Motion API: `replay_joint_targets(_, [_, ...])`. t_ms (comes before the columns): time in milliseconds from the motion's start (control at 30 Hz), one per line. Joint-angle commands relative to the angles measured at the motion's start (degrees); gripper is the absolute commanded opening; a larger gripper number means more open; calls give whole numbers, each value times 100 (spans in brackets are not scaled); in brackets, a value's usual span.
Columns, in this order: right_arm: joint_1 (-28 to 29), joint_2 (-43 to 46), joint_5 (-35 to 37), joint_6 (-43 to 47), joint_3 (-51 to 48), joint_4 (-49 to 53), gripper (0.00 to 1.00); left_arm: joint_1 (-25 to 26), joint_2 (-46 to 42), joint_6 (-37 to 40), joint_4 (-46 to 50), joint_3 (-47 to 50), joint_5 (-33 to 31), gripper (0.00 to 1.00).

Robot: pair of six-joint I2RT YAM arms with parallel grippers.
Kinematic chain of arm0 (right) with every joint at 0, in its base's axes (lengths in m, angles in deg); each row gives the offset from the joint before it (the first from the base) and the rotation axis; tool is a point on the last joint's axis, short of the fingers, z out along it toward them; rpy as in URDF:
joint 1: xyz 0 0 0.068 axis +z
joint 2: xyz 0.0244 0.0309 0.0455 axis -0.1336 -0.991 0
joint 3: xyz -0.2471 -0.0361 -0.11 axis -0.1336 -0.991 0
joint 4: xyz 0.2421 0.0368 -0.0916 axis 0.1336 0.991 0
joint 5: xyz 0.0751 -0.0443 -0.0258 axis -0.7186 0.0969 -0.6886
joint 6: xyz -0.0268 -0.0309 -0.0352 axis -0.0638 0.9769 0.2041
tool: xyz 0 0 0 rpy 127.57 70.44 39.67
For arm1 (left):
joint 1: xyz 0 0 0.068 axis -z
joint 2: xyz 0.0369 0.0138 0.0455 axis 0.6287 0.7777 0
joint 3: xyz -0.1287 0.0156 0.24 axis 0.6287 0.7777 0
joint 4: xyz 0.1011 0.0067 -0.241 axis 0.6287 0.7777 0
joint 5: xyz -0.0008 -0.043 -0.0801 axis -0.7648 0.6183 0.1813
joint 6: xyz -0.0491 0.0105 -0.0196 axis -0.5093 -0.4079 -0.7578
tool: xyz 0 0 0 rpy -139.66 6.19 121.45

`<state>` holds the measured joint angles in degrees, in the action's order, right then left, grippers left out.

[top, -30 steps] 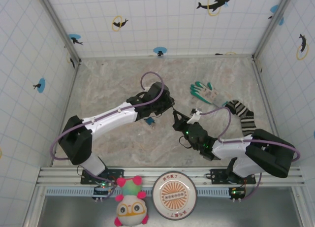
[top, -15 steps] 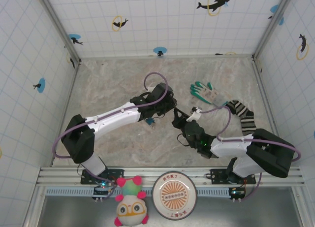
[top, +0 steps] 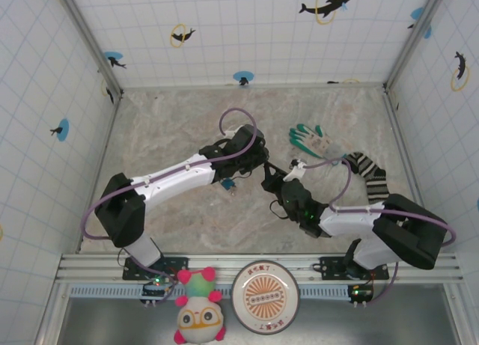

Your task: Unlock with the key

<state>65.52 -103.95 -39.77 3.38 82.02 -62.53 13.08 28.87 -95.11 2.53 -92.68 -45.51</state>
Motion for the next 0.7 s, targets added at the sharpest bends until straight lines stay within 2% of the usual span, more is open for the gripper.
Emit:
replay_joint_targets(0, [-292,207,-542,81,309,-827,0,250,5,297,302,12,811,0])
replay_joint_targets(67, [-514,244,-1055,52,373,-853,0,296,61,410,297,-46,896,0])
replay_joint_targets(200, [-726,407,-1547,126,557,-614,0,352,179,537,289,-146,1019,0])
replay_joint_targets(533, [-814,757,-1701,88,335,-186,0,350,52,687,475,-211,710,0])
replay_joint_targets(667, [-793,982,-1736,43,75,59,3,295,-27,776,606,-228,560,0])
